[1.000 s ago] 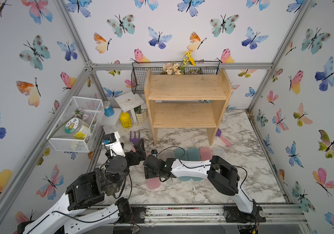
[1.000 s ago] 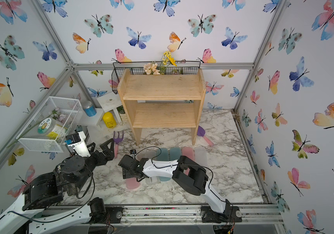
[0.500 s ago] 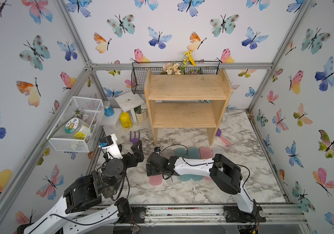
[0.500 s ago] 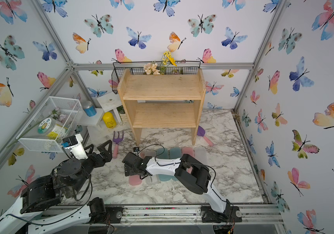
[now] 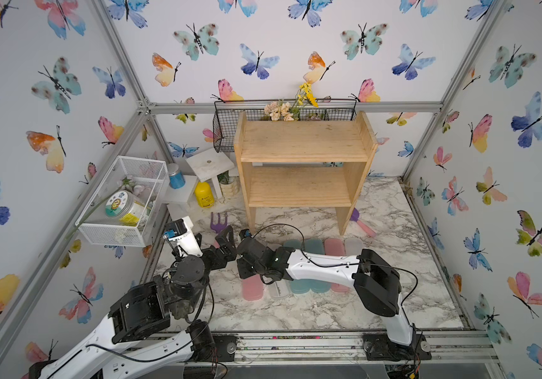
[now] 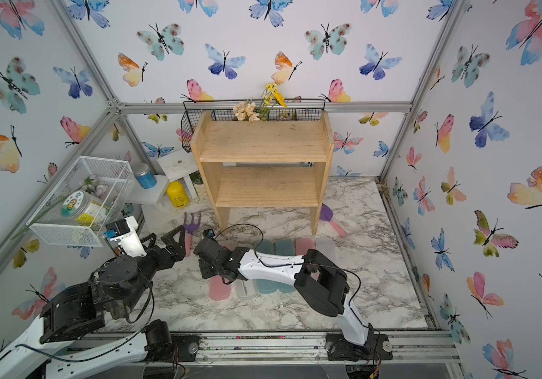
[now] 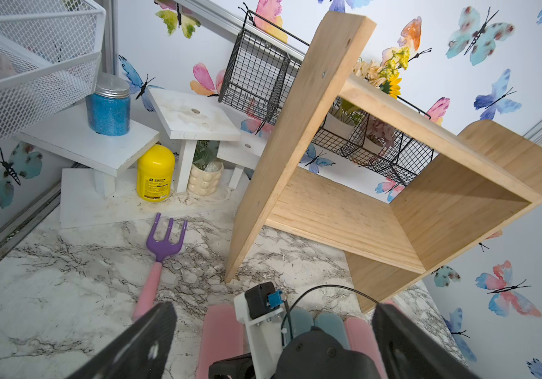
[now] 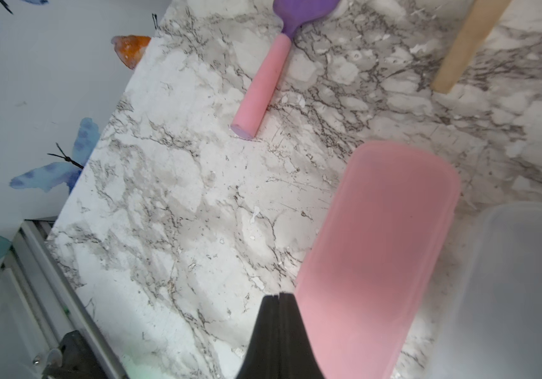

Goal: Remove the pencil cases from the shelf
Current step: Place the pencil case at the center of the board, then reset both arms

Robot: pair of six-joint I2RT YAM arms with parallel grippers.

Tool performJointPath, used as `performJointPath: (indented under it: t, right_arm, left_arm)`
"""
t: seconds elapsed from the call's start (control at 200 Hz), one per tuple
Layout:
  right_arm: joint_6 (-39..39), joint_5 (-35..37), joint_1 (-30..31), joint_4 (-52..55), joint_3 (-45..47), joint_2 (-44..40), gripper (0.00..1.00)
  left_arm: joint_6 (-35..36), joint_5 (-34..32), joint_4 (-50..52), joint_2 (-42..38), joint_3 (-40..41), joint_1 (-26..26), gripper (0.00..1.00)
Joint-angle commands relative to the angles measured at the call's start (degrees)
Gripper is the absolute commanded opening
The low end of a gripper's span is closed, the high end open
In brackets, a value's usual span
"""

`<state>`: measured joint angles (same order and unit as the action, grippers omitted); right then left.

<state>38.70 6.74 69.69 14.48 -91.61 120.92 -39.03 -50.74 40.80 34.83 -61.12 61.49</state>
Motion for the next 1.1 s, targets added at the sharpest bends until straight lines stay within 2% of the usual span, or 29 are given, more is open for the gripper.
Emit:
performJointPath:
  t: [0.0, 0.115, 0.21, 0.315, 0.4, 0.476, 0.546, 0.616, 0.681, 0.766, 0.801, 0.851, 0.901, 0.986, 1.096]
  right_arm:
    - [-1.5, -2.9, -0.2, 1.8, -1.3, 4.4, 0.03]
    - [-0.5, -4.6, -0.7, 3.8, -1.2, 7.4, 0.03]
    - [-0.3, -5.1, -0.7, 5.5, 0.0, 6.6, 0.03]
    - [-1.5, -5.4, -0.7, 1.5, 5.4, -1.0, 0.03]
    - [-3.2, -4.5, -0.7, -3.6, 10.6, -10.1, 0.06]
    - [-5.7, -0.8, -1.0, -4.7, 13.4, -17.6, 0.18]
    - [-7.0, 2.8, -2.6, -4.1, 16.4, -23.5, 0.47]
    - [-6.7, 2.9, -6.9, -4.5, 21.9, -29.4, 0.61]
    - [-5.9, -0.5, -11.8, -5.8, 27.8, -35.6, 0.78]
    - [-7.6, 1.6, -14.6, -7.0, 32.6, -44.6, 0.95]
    - [-9.3, 4.2, -14.8, -6.2, 32.8, -47.6, 0.99]
    - [-11.5, 8.3, -15.5, -3.6, 31.9, -50.7, 0.99]
    - [-12.9, 11.7, -16.7, -0.9, 30.8, -52.7, 0.99]
    - [-15.8, 16.6, -20.6, 1.9, 30.6, -55.1, 0.99]
    - [-17.2, 15.7, -31.4, 1.1, 33.3, -56.9, 0.99]
  left_arm:
    - [-0.3, -1.7, -1.3, 0.1, 0.7, -0.1, 0.99]
    - [-0.5, -2.5, -1.4, -0.3, 1.6, -0.1, 0.99]
    - [-0.9, -3.1, -1.4, -0.8, 2.8, -0.2, 0.99]
    - [0.4, -4.7, -3.5, -1.8, 4.6, -0.1, 0.99]
    - [6.1, -4.9, -11.1, -2.7, 7.9, -0.2, 0.99]
    - [12.2, -4.3, -20.6, -2.9, 12.0, -0.1, 0.99]
    - [15.9, -6.0, -29.2, -2.9, 16.2, -0.4, 0.99]
    - [21.8, -7.2, -39.5, -3.1, 22.2, -2.4, 0.99]
    - [24.3, -1.5, -46.7, -2.7, 27.5, -9.2, 0.99]
    - [22.1, 11.4, -50.3, -1.2, 32.5, -24.1, 0.99]
    - [20.7, 15.1, -50.8, -0.1, 34.1, -30.7, 0.99]
    - [19.9, 19.6, -51.5, 1.7, 35.5, -39.6, 0.99]
    - [20.8, 23.0, -53.2, 3.7, 36.5, -46.3, 0.99]
    - [25.4, 24.8, -59.3, 8.2, 38.9, -52.0, 0.99]
    - [29.0, 17.1, -63.3, 17.9, 39.5, -52.7, 0.99]
